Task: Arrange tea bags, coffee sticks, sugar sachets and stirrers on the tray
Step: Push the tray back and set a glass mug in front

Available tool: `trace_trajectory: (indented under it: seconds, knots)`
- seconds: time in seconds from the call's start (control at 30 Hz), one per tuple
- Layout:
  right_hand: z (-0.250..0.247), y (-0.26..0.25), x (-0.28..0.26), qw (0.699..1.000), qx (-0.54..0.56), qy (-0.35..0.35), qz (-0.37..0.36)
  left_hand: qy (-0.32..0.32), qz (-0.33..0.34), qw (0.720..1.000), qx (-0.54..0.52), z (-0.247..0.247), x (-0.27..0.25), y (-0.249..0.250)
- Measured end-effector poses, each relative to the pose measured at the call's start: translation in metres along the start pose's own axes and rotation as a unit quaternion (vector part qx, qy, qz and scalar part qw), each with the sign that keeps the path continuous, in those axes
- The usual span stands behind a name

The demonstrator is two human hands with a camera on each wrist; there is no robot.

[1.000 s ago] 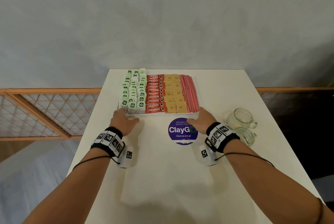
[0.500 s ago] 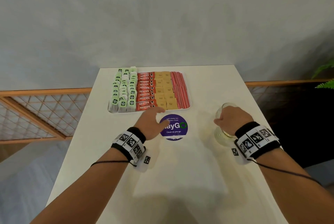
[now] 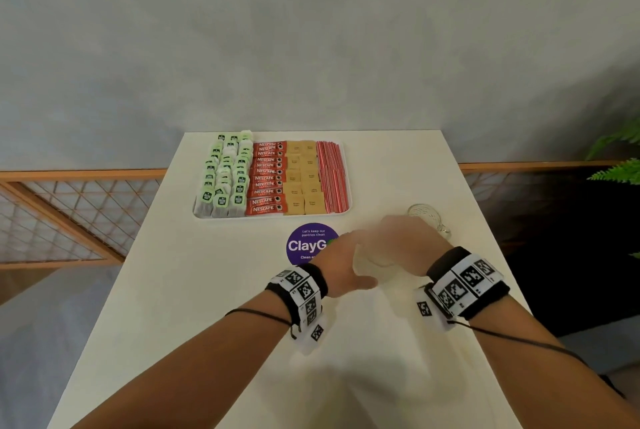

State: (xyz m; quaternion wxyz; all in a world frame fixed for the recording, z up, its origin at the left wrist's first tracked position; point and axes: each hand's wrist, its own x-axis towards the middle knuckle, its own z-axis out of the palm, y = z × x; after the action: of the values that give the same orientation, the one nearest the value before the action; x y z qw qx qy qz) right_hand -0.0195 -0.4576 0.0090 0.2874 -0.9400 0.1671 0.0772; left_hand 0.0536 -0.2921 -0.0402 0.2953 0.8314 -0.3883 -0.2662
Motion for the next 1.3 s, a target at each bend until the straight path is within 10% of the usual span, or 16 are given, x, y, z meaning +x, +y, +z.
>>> trace_trajectory:
  seconds: [0.17, 0.3, 0.9, 1.3]
  knots:
    - [-0.022, 0.045, 0.013, 0.988, -0.062, 0.114, 0.089, 0.024, -0.025, 0.999, -0.008, 0.008, 0.015, -0.001]
    - [-0.019, 0.074, 0.021, 0.984, -0.062, 0.029, 0.162, 0.039, -0.012, 0.999, -0.015, 0.009, 0.024, -0.003]
    - [0.018, 0.067, 0.095, 0.998, 0.028, 0.055, 0.002, 0.101, -0.017, 0.994, -0.030, -0.026, 0.038, -0.043]
    - [-0.009, 0.059, 0.190, 0.994, 0.058, 0.087, 0.031, 0.104, -0.003, 0.993, -0.053, -0.027, 0.043, -0.044]
